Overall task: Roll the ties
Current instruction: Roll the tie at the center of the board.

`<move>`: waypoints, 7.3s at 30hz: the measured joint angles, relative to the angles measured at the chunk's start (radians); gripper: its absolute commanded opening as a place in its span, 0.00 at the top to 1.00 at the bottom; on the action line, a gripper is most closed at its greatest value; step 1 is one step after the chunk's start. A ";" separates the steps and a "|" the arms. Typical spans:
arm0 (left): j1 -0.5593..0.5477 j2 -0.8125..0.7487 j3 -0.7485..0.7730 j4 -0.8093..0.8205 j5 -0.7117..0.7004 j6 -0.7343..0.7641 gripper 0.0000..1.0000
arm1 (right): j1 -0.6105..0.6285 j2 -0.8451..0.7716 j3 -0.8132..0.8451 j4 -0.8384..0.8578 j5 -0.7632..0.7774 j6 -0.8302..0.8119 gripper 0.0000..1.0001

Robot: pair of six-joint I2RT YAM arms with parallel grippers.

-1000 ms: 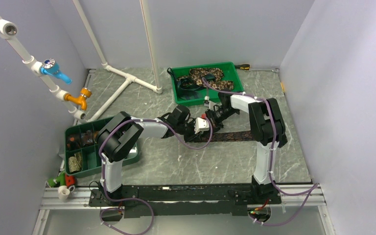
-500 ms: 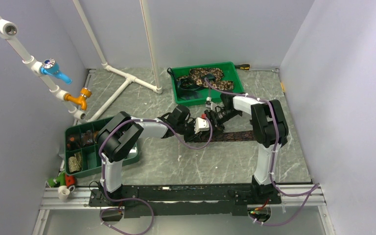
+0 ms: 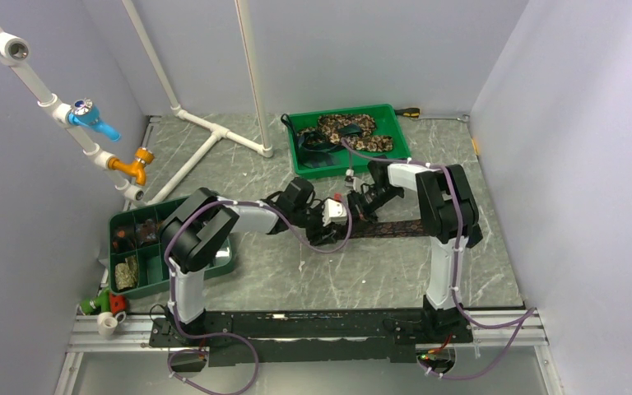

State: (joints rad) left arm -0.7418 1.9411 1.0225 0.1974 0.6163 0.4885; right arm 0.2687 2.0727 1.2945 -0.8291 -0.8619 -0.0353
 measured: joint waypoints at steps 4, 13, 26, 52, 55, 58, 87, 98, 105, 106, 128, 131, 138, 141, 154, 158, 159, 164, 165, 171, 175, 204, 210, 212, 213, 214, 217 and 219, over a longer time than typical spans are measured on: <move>0.038 -0.054 -0.101 0.059 0.042 -0.002 0.25 | -0.006 0.038 0.000 -0.006 0.016 0.002 1.00; 0.080 -0.099 -0.201 0.150 0.079 -0.002 0.24 | -0.034 0.091 0.017 -0.074 -0.026 -0.017 1.00; -0.031 0.002 -0.054 0.154 0.026 0.049 0.35 | -0.030 0.104 0.064 -0.130 -0.005 -0.055 1.00; -0.033 0.021 0.011 0.029 0.045 0.121 0.75 | -0.013 0.077 0.163 -0.187 0.042 -0.110 0.67; -0.032 0.021 0.011 0.027 0.045 0.121 0.75 | -0.018 0.078 0.168 -0.188 0.039 -0.110 0.62; -0.032 0.021 0.012 0.024 0.045 0.121 0.75 | -0.034 0.080 0.187 -0.186 0.027 -0.112 0.69; -0.012 0.023 0.022 -0.004 0.070 0.113 0.45 | -0.024 0.116 0.210 -0.241 -0.007 -0.192 1.00; 0.056 -0.047 -0.128 0.114 0.114 0.042 0.31 | -0.023 0.119 0.153 -0.163 0.091 -0.119 1.00; 0.058 -0.048 -0.134 0.138 0.092 0.000 0.19 | -0.023 0.119 0.154 -0.164 0.091 -0.111 1.00; 0.058 -0.047 -0.132 0.136 0.089 -0.003 0.16 | -0.021 0.119 0.153 -0.164 0.090 -0.111 1.00; 0.003 0.032 -0.002 0.066 0.097 0.026 0.71 | 0.003 0.052 0.249 -0.177 0.059 -0.125 1.00; 0.003 0.032 0.000 0.060 0.098 0.034 0.72 | 0.011 0.051 0.256 -0.175 0.053 -0.126 1.00; 0.003 0.032 0.007 0.040 0.100 0.046 0.68 | 0.012 0.051 0.152 -0.150 0.080 -0.144 1.00; 0.003 0.032 0.007 0.038 0.096 0.045 0.56 | 0.013 0.051 0.108 -0.130 0.082 -0.147 1.00; 0.032 -0.082 -0.146 0.061 0.093 0.040 0.39 | 0.012 0.054 0.084 -0.109 0.121 -0.132 1.00; 0.037 -0.089 -0.158 0.080 0.090 0.022 0.42 | 0.011 0.056 0.084 -0.109 0.120 -0.124 1.00; 0.035 -0.089 -0.158 0.082 0.086 0.014 0.46 | 0.011 0.056 0.084 -0.109 0.120 -0.121 1.00; 0.024 -0.082 -0.127 0.079 0.076 -0.014 0.63 | 0.010 0.060 0.085 -0.109 0.116 -0.113 1.00; 0.021 -0.082 -0.120 0.080 0.077 -0.021 0.64 | 0.010 0.061 0.085 -0.109 0.113 -0.112 1.00; -0.004 -0.076 -0.068 0.082 0.079 -0.070 0.64 | 0.010 0.061 0.085 -0.109 0.112 -0.110 1.00; -0.028 -0.040 -0.002 0.090 0.083 -0.115 0.58 | 0.010 0.061 0.085 -0.109 0.112 -0.108 1.00; -0.040 0.069 0.109 -0.040 0.069 -0.060 0.78 | -0.083 0.032 0.154 -0.253 0.049 -0.211 0.56; -0.040 0.077 0.135 -0.081 0.073 -0.053 0.77 | -0.067 0.027 0.159 -0.273 -0.042 -0.216 0.56; -0.040 0.079 0.141 -0.090 0.077 -0.051 0.77 | -0.056 0.027 0.159 -0.273 -0.056 -0.216 0.59; -0.040 0.080 0.142 -0.092 0.078 -0.051 0.77 | -0.051 0.029 0.159 -0.272 -0.057 -0.216 0.61; -0.040 0.080 0.143 -0.095 0.079 -0.048 0.77 | -0.045 0.029 0.159 -0.271 -0.056 -0.216 0.66; -0.040 0.080 0.145 -0.100 0.079 -0.039 0.76 | -0.034 0.041 0.159 -0.260 -0.037 -0.219 0.89; -0.039 0.080 0.145 -0.101 0.079 -0.036 0.76 | -0.033 0.056 0.159 -0.252 -0.021 -0.215 1.00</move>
State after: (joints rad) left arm -0.7811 2.0209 1.1675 0.0959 0.6949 0.4522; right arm 0.2356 2.1292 1.4532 -1.0813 -0.8825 -0.2501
